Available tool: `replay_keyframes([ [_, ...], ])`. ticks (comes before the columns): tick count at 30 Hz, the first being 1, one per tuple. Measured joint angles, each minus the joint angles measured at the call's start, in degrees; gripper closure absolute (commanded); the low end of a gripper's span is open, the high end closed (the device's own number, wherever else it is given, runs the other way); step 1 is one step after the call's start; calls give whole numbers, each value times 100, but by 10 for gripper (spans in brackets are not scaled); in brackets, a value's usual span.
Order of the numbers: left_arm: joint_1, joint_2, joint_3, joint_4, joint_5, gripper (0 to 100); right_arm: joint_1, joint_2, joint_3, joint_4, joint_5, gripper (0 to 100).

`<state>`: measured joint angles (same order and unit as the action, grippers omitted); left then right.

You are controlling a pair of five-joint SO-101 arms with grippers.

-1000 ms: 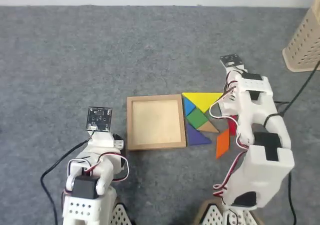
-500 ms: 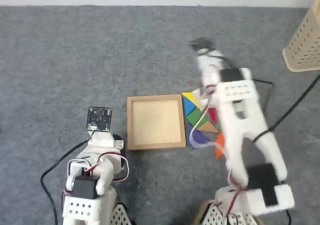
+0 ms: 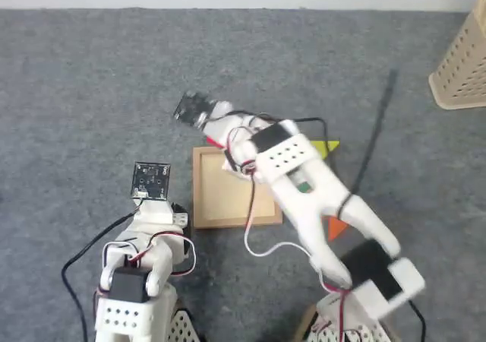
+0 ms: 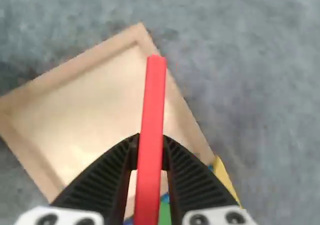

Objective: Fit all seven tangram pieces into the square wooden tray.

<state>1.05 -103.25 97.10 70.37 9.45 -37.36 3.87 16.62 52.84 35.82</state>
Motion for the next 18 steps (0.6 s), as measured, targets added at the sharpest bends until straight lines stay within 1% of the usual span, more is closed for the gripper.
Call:
replay_keyframes([
  [4, 0, 0, 0, 0, 0, 987, -26, 580, -352, 44, 237, 880],
  [7, 9, 0, 0, 0, 0, 987, -35, 765, -651, 387, 264, 820],
  [10, 0, 0, 0, 0, 0, 987, -88, 765, -782, 703, 264, 832],
  [15, 0, 0, 0, 0, 0, 987, -88, 765, -791, 1081, 264, 919],
  [18, 0, 0, 0, 0, 0, 987, -97, 756, -791, 1284, 158, 951],
])
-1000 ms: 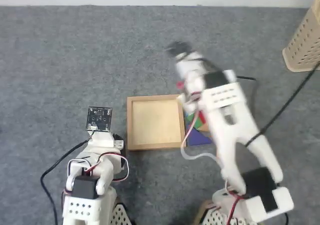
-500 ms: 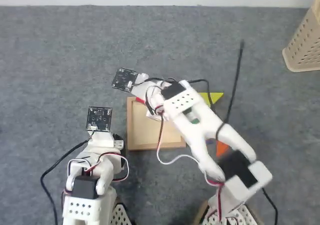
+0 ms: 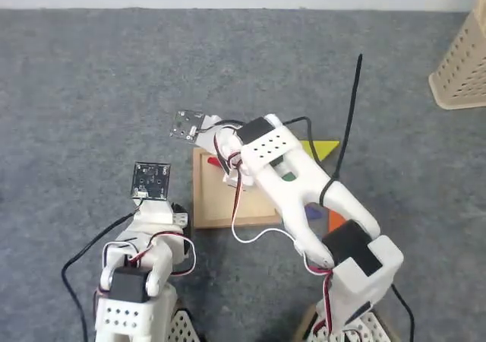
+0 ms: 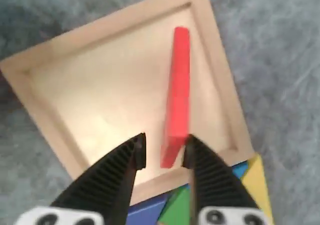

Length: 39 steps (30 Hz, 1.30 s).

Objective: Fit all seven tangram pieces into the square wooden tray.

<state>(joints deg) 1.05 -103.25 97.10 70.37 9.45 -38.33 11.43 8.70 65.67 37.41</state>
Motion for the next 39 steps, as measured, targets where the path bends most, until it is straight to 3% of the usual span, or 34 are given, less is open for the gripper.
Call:
replay_keyframes([
  [15, 0, 0, 0, 0, 0, 987, 9, -26, 53, 492, -721, 998],
  [25, 0, 0, 0, 0, 0, 987, 26, -123, 1327, -1310, -1776, 993],
  [31, 0, 0, 0, 0, 0, 987, 35, -158, 1495, -1776, -1846, 993],
  [39, 0, 0, 0, 0, 0, 987, 712, -149, 1503, -2110, -1864, 993],
])
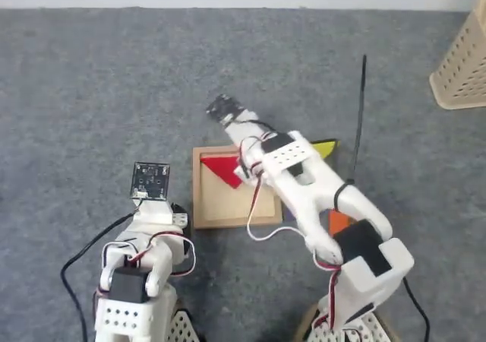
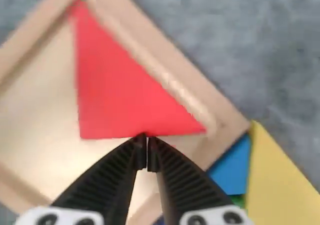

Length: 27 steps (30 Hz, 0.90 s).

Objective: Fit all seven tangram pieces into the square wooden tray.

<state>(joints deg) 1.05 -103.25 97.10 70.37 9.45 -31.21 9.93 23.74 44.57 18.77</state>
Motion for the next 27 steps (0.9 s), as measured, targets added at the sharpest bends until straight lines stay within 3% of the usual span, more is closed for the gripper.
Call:
replay_keyframes([
  [11, 0, 0, 0, 0, 0, 987, 237, -26, 18, -35, -202, 993],
  [20, 0, 0, 0, 0, 0, 987, 396, -1705, 149, 985, -519, 992],
  [27, 0, 0, 0, 0, 0, 987, 554, -1881, 914, 624, -519, 955],
])
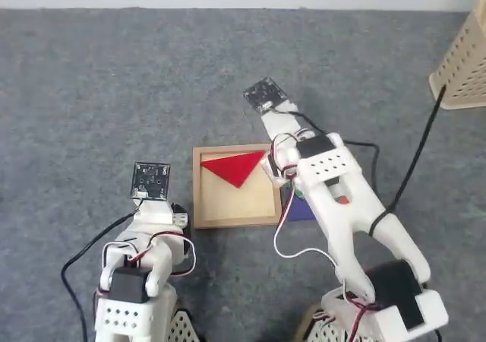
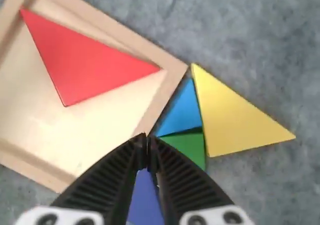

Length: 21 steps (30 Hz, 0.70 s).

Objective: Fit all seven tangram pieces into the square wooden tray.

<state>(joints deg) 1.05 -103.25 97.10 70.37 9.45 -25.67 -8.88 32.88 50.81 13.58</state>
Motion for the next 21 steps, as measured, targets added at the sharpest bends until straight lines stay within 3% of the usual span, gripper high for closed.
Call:
replay_keyframes([
  [5, 0, 0, 0, 0, 0, 987, 141, 308, -114, -53, 0, 804],
  [15, 0, 0, 0, 0, 0, 987, 862, 1600, -1284, 35, 35, 790],
  [21, 0, 0, 0, 0, 0, 987, 1116, 1837, -1873, 844, 2101, 789],
])
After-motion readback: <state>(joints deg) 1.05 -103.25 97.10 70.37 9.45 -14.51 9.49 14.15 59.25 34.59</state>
